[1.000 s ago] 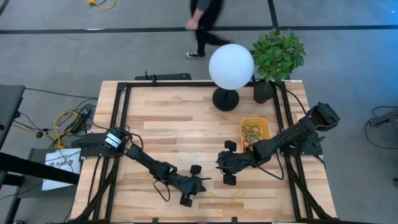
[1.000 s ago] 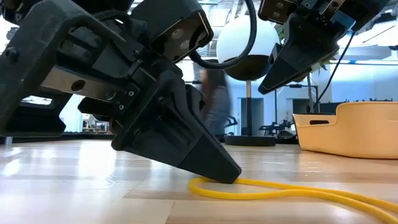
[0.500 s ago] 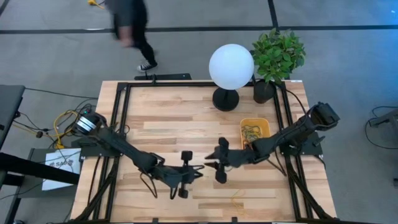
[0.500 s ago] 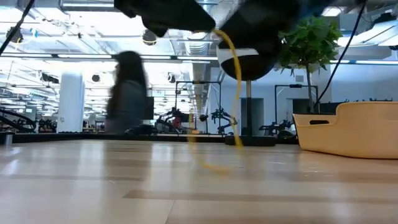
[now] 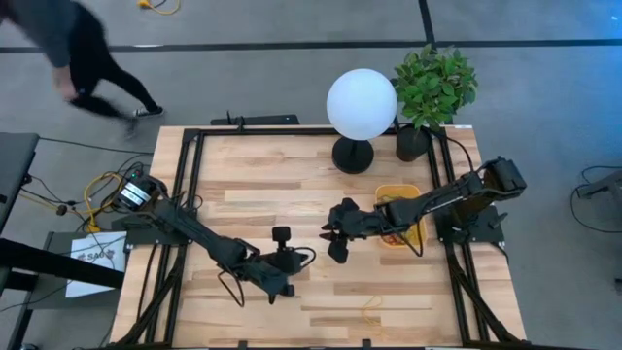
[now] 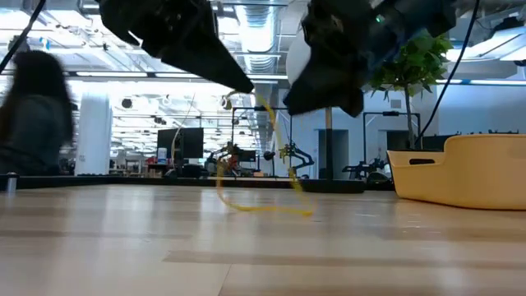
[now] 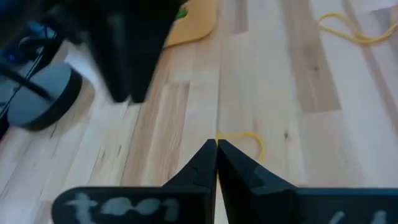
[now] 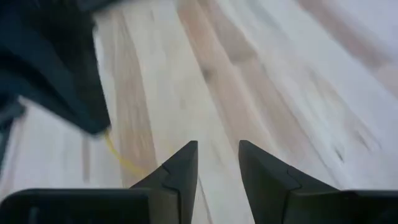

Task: Pick and place items into bin
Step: Put the yellow rubber band into the bin

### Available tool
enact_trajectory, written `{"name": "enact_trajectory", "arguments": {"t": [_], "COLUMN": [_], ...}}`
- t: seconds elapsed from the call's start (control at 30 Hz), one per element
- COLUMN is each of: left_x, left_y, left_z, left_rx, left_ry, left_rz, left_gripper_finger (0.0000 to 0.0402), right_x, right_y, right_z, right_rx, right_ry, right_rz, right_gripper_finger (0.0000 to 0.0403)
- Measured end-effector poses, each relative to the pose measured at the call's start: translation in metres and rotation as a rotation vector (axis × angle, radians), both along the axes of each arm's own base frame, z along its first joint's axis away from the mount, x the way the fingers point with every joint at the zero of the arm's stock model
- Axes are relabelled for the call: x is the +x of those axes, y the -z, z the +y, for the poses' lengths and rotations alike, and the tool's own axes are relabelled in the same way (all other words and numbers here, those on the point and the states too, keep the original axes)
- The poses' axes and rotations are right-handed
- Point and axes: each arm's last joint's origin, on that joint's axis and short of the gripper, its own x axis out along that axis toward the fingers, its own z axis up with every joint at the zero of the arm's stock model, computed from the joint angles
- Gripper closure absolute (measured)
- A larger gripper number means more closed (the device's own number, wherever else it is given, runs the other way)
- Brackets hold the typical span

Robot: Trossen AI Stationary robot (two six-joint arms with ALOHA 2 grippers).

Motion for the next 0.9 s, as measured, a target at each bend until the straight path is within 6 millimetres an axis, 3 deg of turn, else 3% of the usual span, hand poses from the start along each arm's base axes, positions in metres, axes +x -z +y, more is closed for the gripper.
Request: {"name": "enact_trajectory", "arguments": {"t": [0.1,0.5,0.77,0.9], "left_x": [-0.002,-0.002,0.007,0.01], "left_y": [0.002,0.002,-0.007,-0.007], "left_z": [0.002,0.002,0.002,0.009], "left_rx": [-0.002,-0.006,0.01,0.009], "left_ry": [-0.032,-0.053,-0.006,-0.022], "left_rz": [0.02,0.003,-0.071,-0.069], "left_gripper_finger": [0.0401,0.0401,0.0401,0.0401], "right_x": [-0.004,-0.007,0.013,0.027], "right_y": [0.004,0.003,0.039,0.047], "right_z": [0.0,0.027,0.039,0.04], "right_rx": [0.004,0.034,-0.058,-0.053], "right_ry": [-0.02,-0.142,-0.236,-0.238], "right_rz": [0.062,0.036,-0.003,-0.005], "right_gripper_finger": [0.0281,0.02,0.0194,0.0201]}}
